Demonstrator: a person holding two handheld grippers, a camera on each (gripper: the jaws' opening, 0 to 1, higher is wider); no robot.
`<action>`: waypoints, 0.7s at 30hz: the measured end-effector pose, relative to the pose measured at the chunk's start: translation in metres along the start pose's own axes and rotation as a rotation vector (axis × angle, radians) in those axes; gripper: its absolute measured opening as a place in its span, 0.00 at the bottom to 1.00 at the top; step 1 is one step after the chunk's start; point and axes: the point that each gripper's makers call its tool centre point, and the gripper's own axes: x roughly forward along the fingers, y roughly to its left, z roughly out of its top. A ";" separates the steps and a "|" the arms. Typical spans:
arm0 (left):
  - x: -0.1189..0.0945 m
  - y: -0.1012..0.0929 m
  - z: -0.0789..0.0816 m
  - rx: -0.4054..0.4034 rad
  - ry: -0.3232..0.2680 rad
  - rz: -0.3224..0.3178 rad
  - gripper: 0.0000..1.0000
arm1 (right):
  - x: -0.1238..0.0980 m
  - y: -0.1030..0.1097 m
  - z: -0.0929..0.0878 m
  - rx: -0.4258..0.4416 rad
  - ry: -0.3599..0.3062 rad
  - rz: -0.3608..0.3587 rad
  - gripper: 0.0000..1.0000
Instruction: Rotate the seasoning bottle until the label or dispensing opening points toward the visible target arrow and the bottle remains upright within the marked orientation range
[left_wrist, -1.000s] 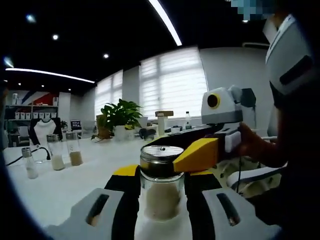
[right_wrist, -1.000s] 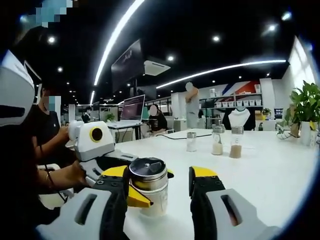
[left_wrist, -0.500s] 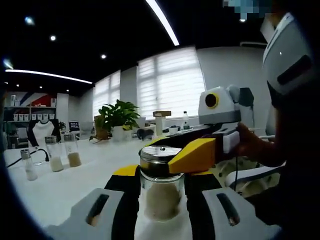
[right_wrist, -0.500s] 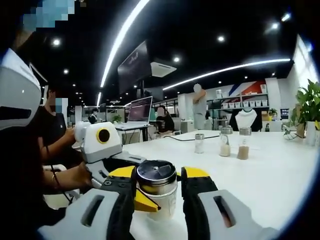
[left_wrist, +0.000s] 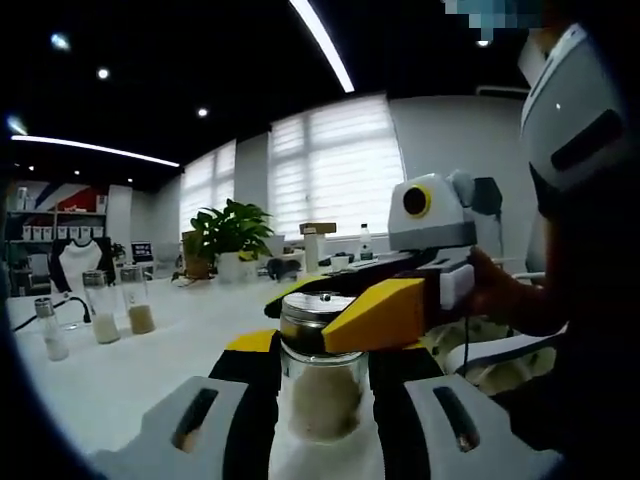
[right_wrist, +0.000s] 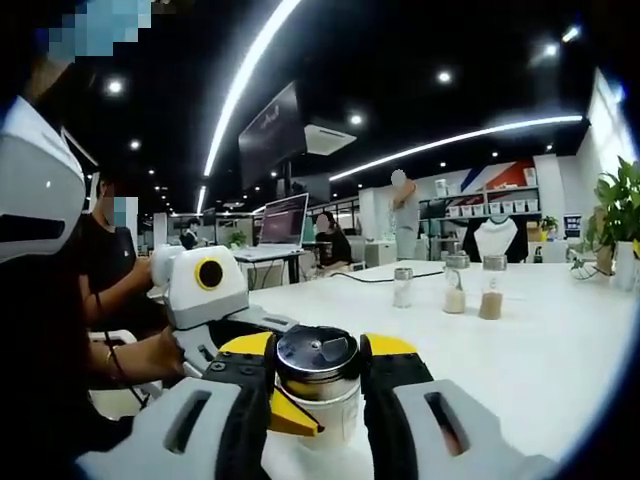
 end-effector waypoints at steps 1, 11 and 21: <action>0.000 0.000 0.000 0.000 0.001 -0.001 0.36 | 0.000 0.000 0.000 0.000 0.000 0.000 0.31; 0.000 0.002 -0.003 0.007 0.023 0.001 0.36 | 0.003 -0.002 -0.003 -0.006 0.009 -0.005 0.31; -0.003 0.005 0.005 -0.013 0.003 0.015 0.36 | 0.006 -0.004 0.005 0.046 -0.021 -0.044 0.30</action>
